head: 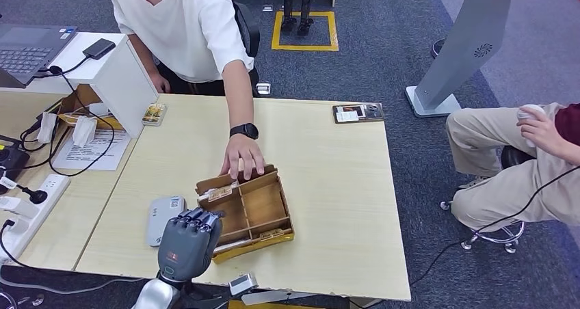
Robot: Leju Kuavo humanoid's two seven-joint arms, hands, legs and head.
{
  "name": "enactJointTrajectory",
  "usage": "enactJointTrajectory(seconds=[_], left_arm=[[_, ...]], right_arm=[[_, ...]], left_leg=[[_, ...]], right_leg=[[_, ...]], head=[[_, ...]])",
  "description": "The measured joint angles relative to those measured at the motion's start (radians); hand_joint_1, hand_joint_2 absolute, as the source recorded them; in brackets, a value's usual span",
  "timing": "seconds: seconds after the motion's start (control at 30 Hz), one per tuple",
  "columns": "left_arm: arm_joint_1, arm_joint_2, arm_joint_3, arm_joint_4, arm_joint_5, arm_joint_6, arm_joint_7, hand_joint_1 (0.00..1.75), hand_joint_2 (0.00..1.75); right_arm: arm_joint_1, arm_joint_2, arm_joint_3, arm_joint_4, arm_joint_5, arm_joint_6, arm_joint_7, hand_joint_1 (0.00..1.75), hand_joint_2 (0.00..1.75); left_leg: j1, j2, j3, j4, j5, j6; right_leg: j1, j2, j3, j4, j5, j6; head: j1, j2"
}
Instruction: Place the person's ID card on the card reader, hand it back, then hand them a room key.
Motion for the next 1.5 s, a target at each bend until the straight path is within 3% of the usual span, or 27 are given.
enactJointTrajectory(seconds=[0.2, 0.73, 1.03, 1.37, 1.5], left_arm=[[0.001, -0.021, 0.035, -0.001, -0.017, 0.000, -0.024, 0.00, 1.75], [-0.004, -0.016, 0.040, 0.000, -0.036, 0.000, 0.064, 0.00, 1.75], [-0.029, 0.032, -0.005, 0.003, -0.037, 0.000, 0.166, 0.00, 1.75], [-0.031, 0.078, -0.054, 0.003, -0.037, 0.000, 0.183, 0.00, 1.75], [-0.033, 0.117, -0.102, 0.002, -0.037, 0.000, 0.213, 0.00, 1.75]], right_arm=[[0.000, 0.000, 0.000, 0.000, -0.001, 0.000, 0.004, 0.00, 1.75], [0.000, 0.000, 0.001, 0.000, 0.007, 0.001, 0.005, 0.00, 1.75], [-0.001, 0.000, 0.001, 0.000, 0.009, 0.002, 0.006, 0.00, 1.75], [-0.001, -0.001, 0.001, 0.000, 0.009, 0.002, 0.009, 0.00, 1.75], [-0.001, -0.003, 0.001, 0.000, 0.009, 0.003, 0.009, 0.00, 1.75]], left_leg=[[0.000, 0.000, 0.000, 0.000, 0.000, 0.000], [0.000, 0.000, 0.000, 0.000, 0.000, 0.000], [0.000, 0.000, 0.000, 0.000, 0.000, 0.000], [0.000, 0.000, 0.000, 0.000, 0.000, 0.000], [0.000, 0.000, 0.000, 0.000, 0.000, 0.000]], right_leg=[[0.000, 0.000, 0.000, 0.000, 0.000, 0.000], [0.000, 0.000, 0.000, 0.000, 0.000, 0.000], [0.000, 0.000, 0.000, 0.000, 0.000, 0.000], [0.000, 0.000, 0.000, 0.000, 0.000, 0.000], [0.000, 0.000, 0.000, 0.000, 0.000, 0.000]], head=[[0.000, 0.000], [0.000, 0.000], [0.000, 0.000], [0.000, 0.000], [0.000, 0.000]])
